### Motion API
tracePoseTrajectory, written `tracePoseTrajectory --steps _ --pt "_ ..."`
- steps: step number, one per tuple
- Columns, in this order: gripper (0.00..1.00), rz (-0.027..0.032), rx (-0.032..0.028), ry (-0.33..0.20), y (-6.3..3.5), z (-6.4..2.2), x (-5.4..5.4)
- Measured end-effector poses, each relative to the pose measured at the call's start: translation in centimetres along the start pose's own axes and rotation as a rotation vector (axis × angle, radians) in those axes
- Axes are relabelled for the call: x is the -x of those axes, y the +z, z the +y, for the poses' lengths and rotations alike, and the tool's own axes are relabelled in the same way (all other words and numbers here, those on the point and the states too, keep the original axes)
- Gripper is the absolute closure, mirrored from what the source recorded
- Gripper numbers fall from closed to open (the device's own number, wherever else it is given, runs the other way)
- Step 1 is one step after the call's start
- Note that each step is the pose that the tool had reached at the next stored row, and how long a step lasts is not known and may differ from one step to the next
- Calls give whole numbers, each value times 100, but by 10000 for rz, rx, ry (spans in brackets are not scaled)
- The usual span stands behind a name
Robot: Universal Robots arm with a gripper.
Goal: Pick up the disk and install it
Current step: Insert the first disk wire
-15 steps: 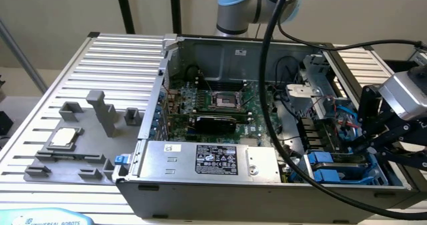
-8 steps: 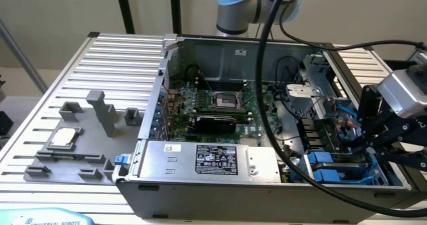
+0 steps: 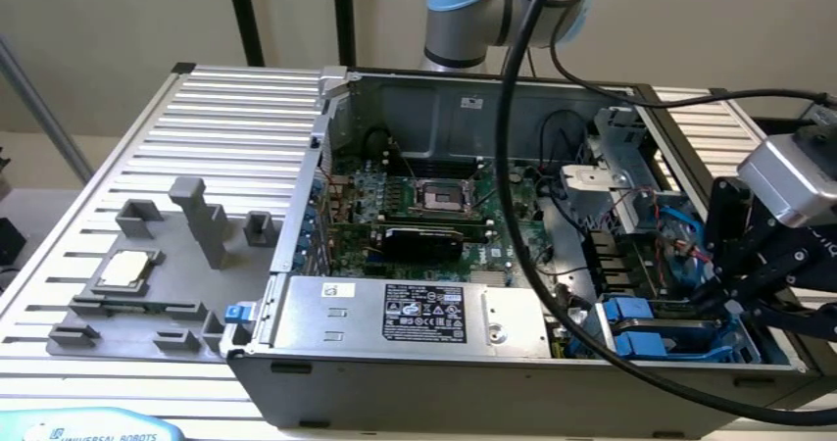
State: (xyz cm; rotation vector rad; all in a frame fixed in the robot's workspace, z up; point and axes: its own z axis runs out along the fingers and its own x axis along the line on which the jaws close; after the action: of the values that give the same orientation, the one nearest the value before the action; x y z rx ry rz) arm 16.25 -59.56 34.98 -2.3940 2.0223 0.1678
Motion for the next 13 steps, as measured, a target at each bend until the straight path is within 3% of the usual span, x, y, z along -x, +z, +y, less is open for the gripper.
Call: tracePoseTrajectory --steps 2,5,13 --pt "84 73 17 40 1 11 2" --pt "84 95 54 66 4 38 10" --pt "84 148 59 142 13 64 82"
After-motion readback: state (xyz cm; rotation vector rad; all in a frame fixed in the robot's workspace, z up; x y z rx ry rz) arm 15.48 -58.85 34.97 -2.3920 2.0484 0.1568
